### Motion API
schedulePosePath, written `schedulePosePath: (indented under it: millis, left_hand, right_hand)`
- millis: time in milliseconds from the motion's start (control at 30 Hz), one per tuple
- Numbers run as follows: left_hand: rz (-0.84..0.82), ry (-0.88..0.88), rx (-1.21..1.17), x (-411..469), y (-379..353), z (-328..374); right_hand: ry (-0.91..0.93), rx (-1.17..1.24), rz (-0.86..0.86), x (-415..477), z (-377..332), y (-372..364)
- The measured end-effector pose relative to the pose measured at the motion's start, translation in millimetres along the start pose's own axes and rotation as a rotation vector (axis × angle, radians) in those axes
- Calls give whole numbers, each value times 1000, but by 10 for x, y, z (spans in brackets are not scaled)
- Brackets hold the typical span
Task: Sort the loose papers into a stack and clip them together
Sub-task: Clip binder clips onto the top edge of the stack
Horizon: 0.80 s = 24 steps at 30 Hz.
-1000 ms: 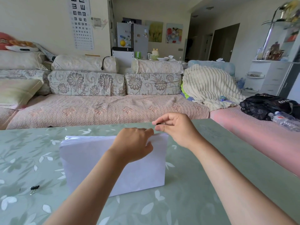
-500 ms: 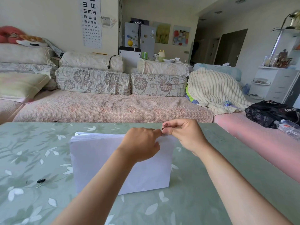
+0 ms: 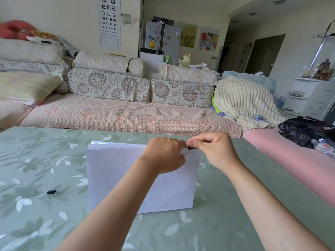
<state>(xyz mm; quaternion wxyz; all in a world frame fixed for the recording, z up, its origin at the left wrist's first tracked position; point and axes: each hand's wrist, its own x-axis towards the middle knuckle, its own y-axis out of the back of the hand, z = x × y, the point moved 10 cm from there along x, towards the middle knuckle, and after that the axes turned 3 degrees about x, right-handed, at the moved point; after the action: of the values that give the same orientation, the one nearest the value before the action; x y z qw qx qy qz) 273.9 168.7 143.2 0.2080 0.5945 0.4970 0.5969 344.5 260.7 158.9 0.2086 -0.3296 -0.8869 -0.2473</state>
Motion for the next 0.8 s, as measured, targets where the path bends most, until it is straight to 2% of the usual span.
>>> schedulePosePath:
  millis: [267, 567, 800]
  left_hand:
    - [25, -10, -14, -25, 22, 8]
    - [43, -9, -69, -41, 35, 5]
    - [70, 34, -77, -52, 34, 8]
  right_hand:
    - [-28, -19, 6, 13, 100, -15]
    - [-183, 55, -239, -31, 205, -130]
    - [-158, -4, -196, -34, 271, -67]
